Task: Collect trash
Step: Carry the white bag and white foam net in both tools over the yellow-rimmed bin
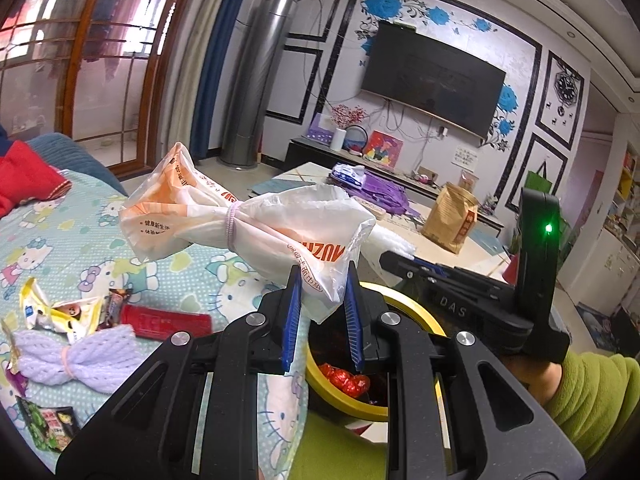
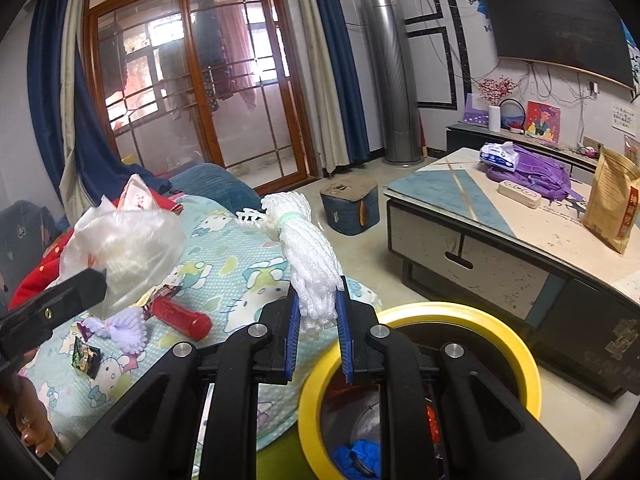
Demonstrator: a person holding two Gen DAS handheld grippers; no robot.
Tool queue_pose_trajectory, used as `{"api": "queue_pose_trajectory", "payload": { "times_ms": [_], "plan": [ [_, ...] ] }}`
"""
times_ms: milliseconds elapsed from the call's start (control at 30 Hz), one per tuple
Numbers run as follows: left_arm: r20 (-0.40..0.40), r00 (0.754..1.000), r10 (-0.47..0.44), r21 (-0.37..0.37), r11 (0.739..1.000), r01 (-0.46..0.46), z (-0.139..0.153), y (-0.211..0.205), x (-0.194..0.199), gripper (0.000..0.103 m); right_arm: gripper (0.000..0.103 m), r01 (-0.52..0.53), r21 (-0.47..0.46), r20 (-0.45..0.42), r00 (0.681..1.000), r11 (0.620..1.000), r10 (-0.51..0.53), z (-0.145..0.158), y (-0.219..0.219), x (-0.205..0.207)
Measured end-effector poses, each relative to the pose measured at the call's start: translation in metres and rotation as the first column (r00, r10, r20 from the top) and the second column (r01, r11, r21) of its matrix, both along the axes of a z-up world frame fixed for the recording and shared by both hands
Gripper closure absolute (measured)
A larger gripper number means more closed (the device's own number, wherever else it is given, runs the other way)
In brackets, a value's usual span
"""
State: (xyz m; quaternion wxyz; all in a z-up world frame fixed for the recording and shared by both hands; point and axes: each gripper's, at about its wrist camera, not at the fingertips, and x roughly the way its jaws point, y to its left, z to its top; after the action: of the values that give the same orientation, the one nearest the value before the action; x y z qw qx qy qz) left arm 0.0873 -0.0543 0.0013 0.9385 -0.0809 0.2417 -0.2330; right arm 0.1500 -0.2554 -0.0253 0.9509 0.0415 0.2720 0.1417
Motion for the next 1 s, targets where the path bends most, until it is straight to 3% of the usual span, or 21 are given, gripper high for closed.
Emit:
{"api": "queue_pose_trajectory", "payload": {
  "times_ms": [600,1000],
  "plan": [
    [-0.025,0.993,-0.117,0.057,0.991,0.118,-0.014,-0.04,-0.003,0.089,0.087,0.092,-0.004,-0.019,0.996,0.996,-0.092,-0.007,-0.04,-0.012],
    [-0.058,0.972,-0.227,0.111,0.966,0.232,-0.036,-0.075,-0.011,0.088,0.087,0.159,-0.007,-0.046,0.986,0.987,-0.16,-0.018,-0.069,-0.022]
  ]
}}
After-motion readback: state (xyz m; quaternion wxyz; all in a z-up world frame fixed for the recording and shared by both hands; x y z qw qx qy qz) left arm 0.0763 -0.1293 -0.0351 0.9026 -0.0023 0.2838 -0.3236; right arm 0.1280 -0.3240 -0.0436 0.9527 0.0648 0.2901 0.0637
